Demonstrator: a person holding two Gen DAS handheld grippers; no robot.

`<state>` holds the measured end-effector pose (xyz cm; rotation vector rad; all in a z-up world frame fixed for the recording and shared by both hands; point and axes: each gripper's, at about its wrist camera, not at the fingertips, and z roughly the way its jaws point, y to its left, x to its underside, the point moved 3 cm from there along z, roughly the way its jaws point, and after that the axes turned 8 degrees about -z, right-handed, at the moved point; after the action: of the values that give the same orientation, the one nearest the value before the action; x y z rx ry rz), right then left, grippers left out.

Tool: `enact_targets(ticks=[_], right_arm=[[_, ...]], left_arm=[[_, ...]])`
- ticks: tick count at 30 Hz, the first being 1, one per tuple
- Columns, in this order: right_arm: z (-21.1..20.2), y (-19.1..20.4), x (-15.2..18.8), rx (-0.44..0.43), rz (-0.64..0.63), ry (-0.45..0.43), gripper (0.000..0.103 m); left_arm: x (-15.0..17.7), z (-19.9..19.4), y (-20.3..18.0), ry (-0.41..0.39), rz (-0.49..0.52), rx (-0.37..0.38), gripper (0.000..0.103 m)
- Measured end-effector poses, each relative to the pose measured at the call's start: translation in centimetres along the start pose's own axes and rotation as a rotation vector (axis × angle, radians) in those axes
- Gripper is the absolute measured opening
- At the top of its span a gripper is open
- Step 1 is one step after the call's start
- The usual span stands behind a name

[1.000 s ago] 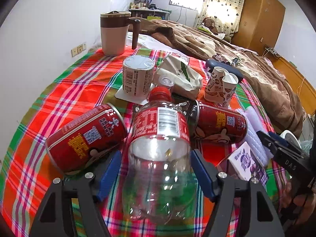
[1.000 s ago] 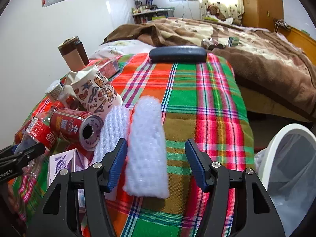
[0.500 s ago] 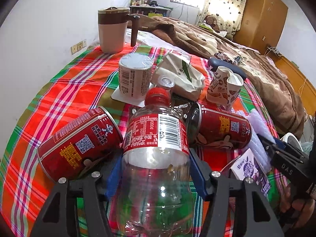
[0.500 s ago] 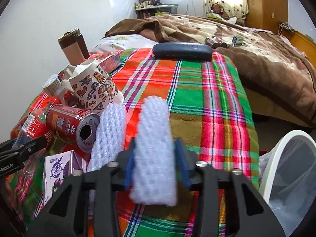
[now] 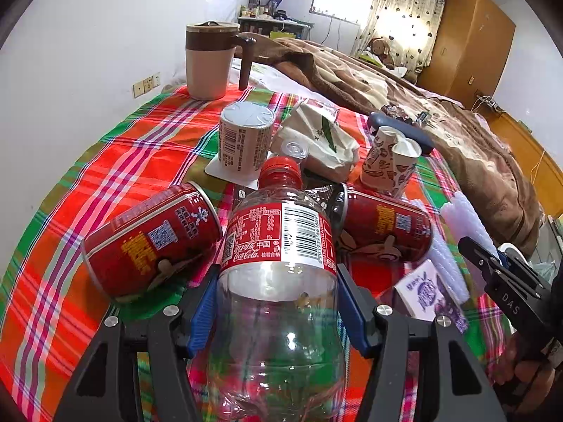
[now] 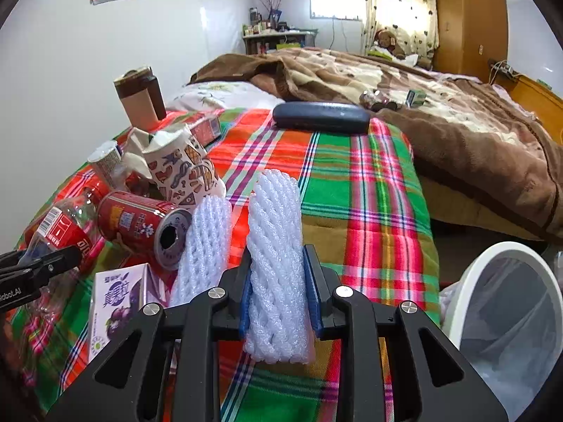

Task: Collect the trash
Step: 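Carry both items over the white bin and open both tools to drop them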

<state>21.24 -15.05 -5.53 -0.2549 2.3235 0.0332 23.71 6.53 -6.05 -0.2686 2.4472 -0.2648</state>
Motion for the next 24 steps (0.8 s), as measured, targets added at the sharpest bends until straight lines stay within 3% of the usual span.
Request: enact_targets(ticks=[10, 17, 24], right_arm=[[-3.6, -0.8, 0.1, -0.008, 0.039, -0.082, 0.026], [-6.9, -2.6, 0.9, 0.010, 0.072, -0.133, 0.026], [-10.1, -5.9, 2.4, 0.082, 0.126, -0.174, 0.026]], left_arm=[[1.1, -4.3, -1.8, -0.073, 0.018, 0.044, 0.062], [2.1, -7.3, -5.9, -0.111, 0.084, 0.109, 0.062], [3.7, -8.7, -11.0, -0.116, 0.156, 0.186, 0.062]])
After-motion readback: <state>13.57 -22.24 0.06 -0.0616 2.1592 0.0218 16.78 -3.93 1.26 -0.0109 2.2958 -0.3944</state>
